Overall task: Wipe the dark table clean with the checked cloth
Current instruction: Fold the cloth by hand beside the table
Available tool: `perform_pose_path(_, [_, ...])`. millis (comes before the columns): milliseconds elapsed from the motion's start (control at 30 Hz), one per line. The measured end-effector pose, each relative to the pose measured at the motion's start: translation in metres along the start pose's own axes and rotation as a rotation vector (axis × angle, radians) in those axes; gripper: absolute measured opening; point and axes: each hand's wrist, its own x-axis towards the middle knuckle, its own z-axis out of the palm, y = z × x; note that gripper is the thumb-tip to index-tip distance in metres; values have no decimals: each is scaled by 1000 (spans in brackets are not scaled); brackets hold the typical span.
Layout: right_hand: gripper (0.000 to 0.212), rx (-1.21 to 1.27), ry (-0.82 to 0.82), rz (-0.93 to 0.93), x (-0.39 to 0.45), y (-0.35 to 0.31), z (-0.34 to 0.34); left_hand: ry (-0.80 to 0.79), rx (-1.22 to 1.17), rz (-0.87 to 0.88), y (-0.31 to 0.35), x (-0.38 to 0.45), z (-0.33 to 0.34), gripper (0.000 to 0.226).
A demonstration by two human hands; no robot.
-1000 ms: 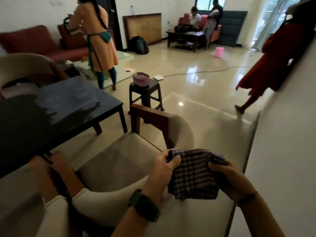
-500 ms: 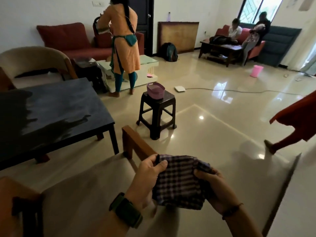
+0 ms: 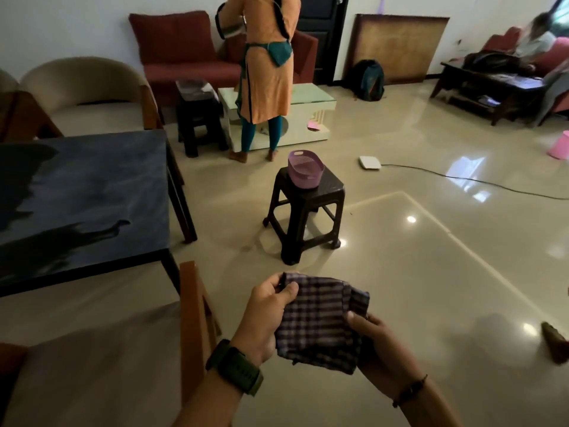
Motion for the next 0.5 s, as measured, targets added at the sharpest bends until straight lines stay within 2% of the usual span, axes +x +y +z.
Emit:
perform_pose_path(67, [49, -52, 1, 23, 18, -28, -27, 36, -21, -4, -7, 26, 29, 17])
perform_pose_path(300, [58, -309, -60, -45, 91, -141, -118, 199, -211, -46, -14, 134, 139, 20])
perform_pose_path(500, [55, -489, -161, 79, 176, -217, -170, 310, -297, -40, -4, 228, 189, 20])
